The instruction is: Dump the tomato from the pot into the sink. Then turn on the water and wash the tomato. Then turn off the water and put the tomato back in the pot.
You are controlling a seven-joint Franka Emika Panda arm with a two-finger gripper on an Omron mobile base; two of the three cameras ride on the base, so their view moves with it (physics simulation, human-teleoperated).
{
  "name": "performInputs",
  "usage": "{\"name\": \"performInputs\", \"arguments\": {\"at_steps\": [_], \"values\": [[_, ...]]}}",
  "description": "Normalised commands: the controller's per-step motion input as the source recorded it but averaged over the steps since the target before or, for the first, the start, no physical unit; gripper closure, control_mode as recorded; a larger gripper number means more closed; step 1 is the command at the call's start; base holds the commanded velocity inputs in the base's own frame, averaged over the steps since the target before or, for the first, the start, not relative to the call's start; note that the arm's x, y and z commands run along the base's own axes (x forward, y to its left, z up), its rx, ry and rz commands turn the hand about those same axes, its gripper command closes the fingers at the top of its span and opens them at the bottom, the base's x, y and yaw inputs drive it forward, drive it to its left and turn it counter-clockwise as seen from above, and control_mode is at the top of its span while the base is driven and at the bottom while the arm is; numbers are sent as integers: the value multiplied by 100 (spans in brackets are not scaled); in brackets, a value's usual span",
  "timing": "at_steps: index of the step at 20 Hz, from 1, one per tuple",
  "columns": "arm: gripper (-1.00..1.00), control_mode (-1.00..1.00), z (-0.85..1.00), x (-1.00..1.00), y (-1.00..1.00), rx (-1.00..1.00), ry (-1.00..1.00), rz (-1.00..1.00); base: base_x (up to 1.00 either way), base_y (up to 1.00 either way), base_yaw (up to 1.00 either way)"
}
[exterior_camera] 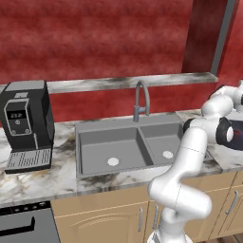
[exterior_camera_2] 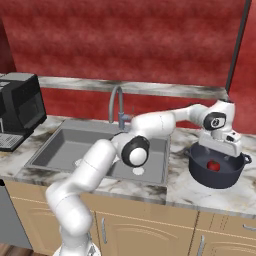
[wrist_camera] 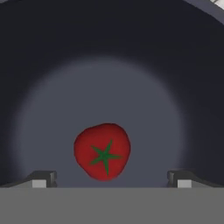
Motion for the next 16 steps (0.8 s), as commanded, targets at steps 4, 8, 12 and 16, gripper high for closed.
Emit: {"name": "performInputs", "arguments": {"at_steps": [4,8,12,16], "values": [[-100,-100,-34,3,0,3,1,0,0,0,0],[-100,-100,-23,0,0,3,2,0,0,0,0],[-100,-100,-25,0,0,3,6,0,0,0,0],[-100,-100,-24,0,0,2,7,0,0,0,0]]}}
